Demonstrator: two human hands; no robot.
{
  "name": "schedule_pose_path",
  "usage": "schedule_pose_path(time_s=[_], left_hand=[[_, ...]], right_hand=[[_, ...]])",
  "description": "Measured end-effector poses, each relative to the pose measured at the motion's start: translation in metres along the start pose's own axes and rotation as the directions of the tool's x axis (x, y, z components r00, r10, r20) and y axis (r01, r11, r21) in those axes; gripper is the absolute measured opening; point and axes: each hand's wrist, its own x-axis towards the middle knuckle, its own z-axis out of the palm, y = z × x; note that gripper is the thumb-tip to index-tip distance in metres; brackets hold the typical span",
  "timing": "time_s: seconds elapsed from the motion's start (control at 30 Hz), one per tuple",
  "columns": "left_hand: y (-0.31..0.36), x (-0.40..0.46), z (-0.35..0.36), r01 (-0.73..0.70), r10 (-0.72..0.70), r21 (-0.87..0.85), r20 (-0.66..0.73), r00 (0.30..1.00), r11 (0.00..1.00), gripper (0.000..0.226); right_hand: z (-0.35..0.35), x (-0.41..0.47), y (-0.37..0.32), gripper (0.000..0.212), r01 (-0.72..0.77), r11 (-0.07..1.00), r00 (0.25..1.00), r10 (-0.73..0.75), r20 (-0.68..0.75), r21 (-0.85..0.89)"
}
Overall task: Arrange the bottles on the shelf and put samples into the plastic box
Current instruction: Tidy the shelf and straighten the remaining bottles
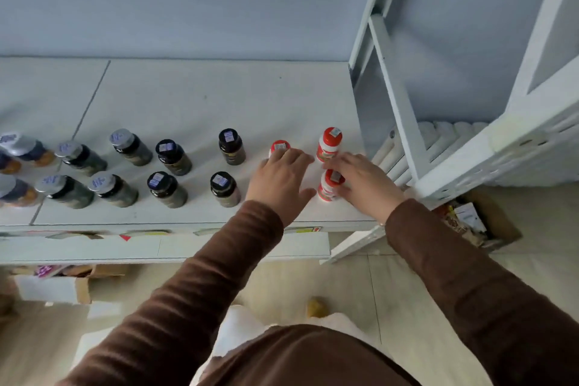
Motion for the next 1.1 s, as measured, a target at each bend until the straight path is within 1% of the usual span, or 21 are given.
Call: schedule_pose_path(time_s=[0.13, 0.2, 0.3, 0.33, 0.37, 0.4, 0.43, 0.5, 0.57, 0.6, 0.63, 0.67, 0.7, 0.8, 0.87, 0.9, 0.93, 0.97, 1.0, 1.07, 1.1], left_hand=[[0.016, 0.001, 0.013, 0.099, -0.099, 0.008, 0.01, 0.995, 0.995, 0.055], [0.018, 0.0, 0.014, 0.127, -0.127, -0.021, -0.001, 0.992, 0.992, 0.054], [0.018, -0.001, 0.01, 0.166, -0.176, -0.18, -0.044, 0.983, 0.97, 0.051], [0.017, -0.001, 0.006, 0.184, -0.202, -0.278, -0.038, 0.979, 0.943, 0.051], [0.018, -0.002, 0.002, 0.199, -0.224, -0.42, -0.011, 0.975, 0.886, 0.051], [0.018, -0.001, -0.004, 0.208, -0.233, -0.584, 0.033, 0.972, 0.784, 0.049], [0.019, -0.001, -0.009, 0.207, -0.224, -0.731, 0.077, 0.972, 0.65, 0.046], [0.022, -0.002, -0.019, 0.197, -0.178, -0.918, 0.142, 0.974, 0.344, 0.038], [0.028, -0.003, -0.027, 0.237, -0.172, -0.972, 0.232, 0.957, 0.006, 0.04], [0.032, -0.003, -0.031, 0.279, -0.175, -0.949, 0.303, 0.937, -0.149, 0.044], [0.035, -0.003, -0.034, 0.324, -0.159, -0.905, 0.375, 0.913, -0.274, 0.049], [0.038, -0.004, -0.036, 0.367, -0.12, -0.855, 0.434, 0.893, -0.367, 0.052], [0.039, -0.005, -0.037, 0.4, -0.067, -0.809, 0.471, 0.88, -0.431, 0.053], [0.036, -0.007, -0.035, 0.413, 0.019, -0.744, 0.475, 0.88, -0.526, 0.054], [0.032, -0.008, -0.034, 0.396, 0.006, -0.753, 0.462, 0.887, -0.525, 0.057], [0.03, -0.008, -0.035, 0.38, -0.014, -0.78, 0.445, 0.895, -0.498, 0.058], [0.027, -0.008, -0.035, 0.356, -0.044, -0.821, 0.418, 0.908, -0.447, 0.057], [0.025, -0.007, -0.035, 0.33, -0.066, -0.87, 0.378, 0.923, -0.366, 0.053], [0.022, -0.006, -0.037, 0.311, -0.074, -0.919, 0.337, 0.939, -0.242, 0.048], [0.022, -0.004, -0.041, 0.284, -0.061, -0.951, 0.279, 0.958, 0.119, 0.042], [0.024, -0.003, -0.043, 0.274, -0.088, -0.913, 0.26, 0.962, 0.302, 0.042]], right_hand=[[0.001, 0.003, 0.011, 0.048, 0.103, 0.992, 0.995, -0.102, 0.011, -0.077], [-0.002, 0.004, 0.014, 0.048, 0.113, 0.992, 0.993, -0.114, -0.021, -0.048], [-0.024, 0.007, 0.006, 0.04, 0.104, 0.985, 0.984, -0.082, -0.159, 0.136], [-0.035, 0.008, 0.0, 0.038, 0.099, 0.972, 0.979, -0.056, -0.195, 0.213], [-0.047, 0.008, -0.006, 0.038, 0.095, 0.954, 0.976, -0.034, -0.214, 0.283], [-0.059, 0.008, -0.012, 0.037, 0.087, 0.934, 0.975, -0.01, -0.22, 0.346], [-0.07, 0.007, -0.019, 0.036, 0.077, 0.912, 0.975, 0.016, -0.224, 0.403], [-0.085, 0.007, -0.03, 0.033, 0.04, 0.869, 0.971, 0.083, -0.224, 0.493], [-0.093, 0.008, -0.041, 0.038, -0.014, 0.808, 0.967, 0.161, -0.197, 0.59], [-0.094, 0.009, -0.046, 0.043, -0.033, 0.764, 0.966, 0.19, -0.176, 0.644], [-0.095, 0.01, -0.049, 0.047, -0.041, 0.739, 0.966, 0.201, -0.162, 0.672], [-0.096, 0.012, -0.053, 0.049, -0.037, 0.738, 0.966, 0.198, -0.165, 0.674], [-0.097, 0.012, -0.057, 0.05, -0.025, 0.743, 0.966, 0.189, -0.175, 0.668], [-0.099, 0.013, -0.063, 0.051, 0.015, 0.728, 0.969, 0.158, -0.188, 0.686], [-0.099, 0.012, -0.064, 0.046, 0.026, 0.737, 0.973, 0.137, -0.187, 0.676], [-0.099, 0.011, -0.063, 0.043, 0.032, 0.751, 0.975, 0.123, -0.187, 0.66], [-0.098, 0.011, -0.061, 0.038, 0.038, 0.76, 0.977, 0.107, -0.183, 0.649], [-0.098, 0.01, -0.058, 0.035, 0.039, 0.76, 0.981, 0.095, -0.171, 0.649], [-0.097, 0.009, -0.056, 0.032, 0.034, 0.754, 0.985, 0.084, -0.148, 0.656], [-0.094, 0.007, -0.051, 0.035, 0.025, 0.774, 0.994, 0.051, -0.101, 0.633], [-0.093, 0.005, -0.048, 0.04, 0.03, 0.803, 0.996, 0.029, -0.089, 0.595]])
